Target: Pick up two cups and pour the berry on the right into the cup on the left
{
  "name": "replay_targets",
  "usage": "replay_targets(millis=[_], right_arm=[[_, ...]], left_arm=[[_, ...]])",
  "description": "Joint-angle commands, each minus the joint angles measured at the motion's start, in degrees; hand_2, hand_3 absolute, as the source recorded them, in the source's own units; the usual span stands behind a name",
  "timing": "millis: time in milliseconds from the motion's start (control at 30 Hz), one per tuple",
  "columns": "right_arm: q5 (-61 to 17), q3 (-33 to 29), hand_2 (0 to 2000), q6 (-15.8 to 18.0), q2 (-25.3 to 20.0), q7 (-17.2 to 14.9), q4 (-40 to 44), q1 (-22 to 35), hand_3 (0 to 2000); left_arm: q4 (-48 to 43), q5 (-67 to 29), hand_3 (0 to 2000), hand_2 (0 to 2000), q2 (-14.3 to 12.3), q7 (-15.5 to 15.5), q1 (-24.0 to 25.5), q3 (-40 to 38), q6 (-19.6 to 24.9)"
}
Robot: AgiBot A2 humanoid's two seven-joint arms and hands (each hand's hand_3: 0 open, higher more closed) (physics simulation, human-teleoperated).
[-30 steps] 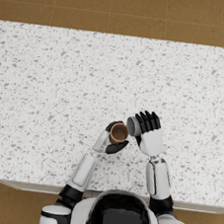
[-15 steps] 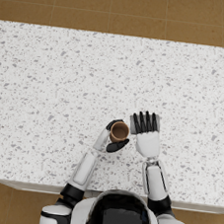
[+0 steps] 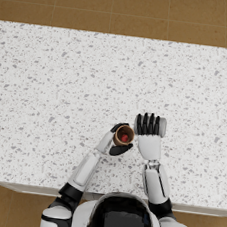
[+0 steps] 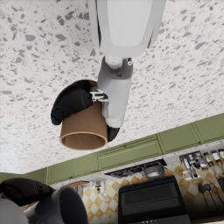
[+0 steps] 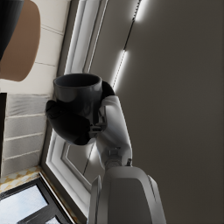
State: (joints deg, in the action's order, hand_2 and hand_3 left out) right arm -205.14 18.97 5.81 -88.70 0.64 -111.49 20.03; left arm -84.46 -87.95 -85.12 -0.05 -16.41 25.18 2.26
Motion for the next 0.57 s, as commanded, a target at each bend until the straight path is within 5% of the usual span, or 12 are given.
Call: replay_targets(millis=[33, 567], right_arm=[[-0.2, -0.3, 2000, 0.0, -0.6, 0.0, -0.5, 0.7, 1280], [-0.9, -1.3, 2000, 0.7, -0.4, 0.0, 0.1, -0.7, 1280]], left_arm=[[-0.7, 0.0, 1280, 2000, -0.5, 0.0, -0.7, -0.9, 0.0], [-1.2, 0.0, 1280, 2000, -0.5, 0.0, 0.5, -1.7, 0.1]])
